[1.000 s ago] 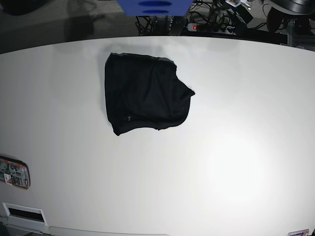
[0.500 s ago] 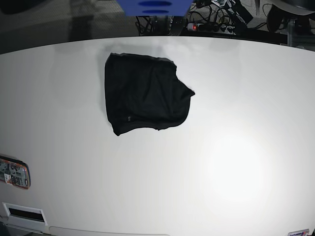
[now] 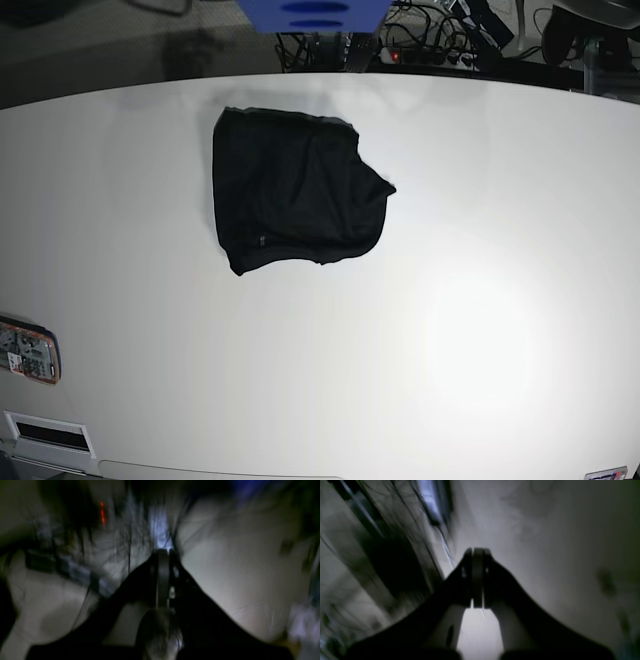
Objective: Fold the T-shirt properly
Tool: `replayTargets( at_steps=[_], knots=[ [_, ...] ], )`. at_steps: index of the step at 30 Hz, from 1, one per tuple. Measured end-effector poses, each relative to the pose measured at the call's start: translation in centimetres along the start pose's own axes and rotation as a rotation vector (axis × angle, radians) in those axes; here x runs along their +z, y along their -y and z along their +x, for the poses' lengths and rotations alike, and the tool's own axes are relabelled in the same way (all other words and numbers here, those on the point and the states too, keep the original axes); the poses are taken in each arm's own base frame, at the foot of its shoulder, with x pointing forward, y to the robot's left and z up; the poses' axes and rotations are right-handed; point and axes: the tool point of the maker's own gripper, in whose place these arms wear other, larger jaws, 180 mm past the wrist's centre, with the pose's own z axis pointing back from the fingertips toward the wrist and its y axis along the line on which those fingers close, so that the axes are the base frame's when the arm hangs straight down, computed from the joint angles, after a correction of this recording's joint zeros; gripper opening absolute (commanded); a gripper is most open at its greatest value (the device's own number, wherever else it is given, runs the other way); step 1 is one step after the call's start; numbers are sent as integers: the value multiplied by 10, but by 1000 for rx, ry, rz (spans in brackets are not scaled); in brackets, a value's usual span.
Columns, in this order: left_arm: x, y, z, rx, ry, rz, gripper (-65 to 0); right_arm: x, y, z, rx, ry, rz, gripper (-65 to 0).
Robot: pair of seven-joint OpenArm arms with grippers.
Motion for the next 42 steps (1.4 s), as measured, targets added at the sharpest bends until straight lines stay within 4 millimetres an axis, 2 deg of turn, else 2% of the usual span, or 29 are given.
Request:
replayTargets(
  at_steps=[1, 2, 3, 5, 7, 8, 9, 10, 12, 13, 14, 15, 16, 18, 20, 21, 22, 23, 26, 27, 28, 29, 33, 34, 35, 39, 41, 42],
  knots=[
    [-1, -2, -10, -8, -79, 2, -650, -13, -3, 34, -3, 53, 3, -650],
    [-2, -3, -15, -17, -127, -1, -650, -17, -2, 46, 1, 56, 0, -650],
    [-4, -3, -16, -22, -150, -1, -650, -15, 5, 40, 6, 17, -9, -650],
    [-7, -6, -12, -44, -195, 1, -650, 1, 18, -14, 7, -137, -42, -650],
    [-12, -14, 0, -60, -215, 17, -650, 18, 17, -66, 8, -328, -37, -650],
    [-14, -19, 2, -74, -268, 23, -650, 22, 14, -79, 6, -396, -31, -650],
    [-14, -23, 0, -92, -341, 21, -650, 16, 8, -71, 7, -411, -17, -650],
    [-16, -28, 8, -100, -365, 29, -650, 0, -1, -43, 10, -370, -7, -650],
    [-24, -33, 28, -118, -327, 52, -650, -37, -30, 44, 6, -181, 35, -650],
    [-27, -32, 35, -140, -320, 39, -650, -49, -46, 86, 5, -85, 66, -650],
    [-29, -28, 39, -163, -315, 27, -650, -57, -66, 119, 5, -14, 100, -650],
    [-30, -25, 37, -185, -329, 16, -650, -59, -77, 128, 2, 5, 121, -650],
    [-30, -20, 31, -208, -356, -2, -650, -58, -81, 118, 0, -15, 127, -650],
    [-28, -16, 21, -234, -390, -19, -650, -49, -77, 59, -4, -159, 112, -650],
    [-28, -17, 21, -241, -390, -13, -650, -37, -78, 14, -11, -258, 109, -650],
    [-28, -17, 22, -246, -391, -16, -650, -33, -81, 0, -15, -287, 112, -650],
    [-28, -18, 24, -250, -410, -27, -650, -34, -85, -1, -5, -303, 122, -650],
    [-30, -20, 31, -250, -391, -23, -650, -39, -91, 15, -5, -260, 133, -650],
    [-34, -27, 44, -249, -367, -2, -650, -56, -105, 80, -9, -101, 158, -650],
    [-35, -28, 49, -248, -357, 3, -650, -59, -106, 94, -9, -67, 160, -650],
    [-35, -31, 52, -249, -352, 12, -650, -59, -105, 97, -11, -58, 157, -650],
    [-34, -31, 50, -250, -359, 7, -650, -57, -100, 89, -11, -77, 147, -650],
    [-33, -31, 46, -248, -372, 5, -650, -42, -89, 26, -15, -232, 126, -650],
    [-33, -30, 46, -248, -372, 4, -650, -41, -90, 22, -17, -241, 126, -650],
    [-33, -30, 46, -248, -371, 3, -650, -42, -90, 24, -21, -233, 127, -650],
    [-35, -32, 52, -252, -356, 8, -650, -54, -99, 72, -22, -113, 144, -650],
    [-35, -32, 54, -253, -355, 8, -650, -55, -96, 78, -20, -103, 136, -650],
    [-36, -33, 57, -255, -351, 11, -650, -54, -95, 74, -21, -112, 136, -650]
  ],
)
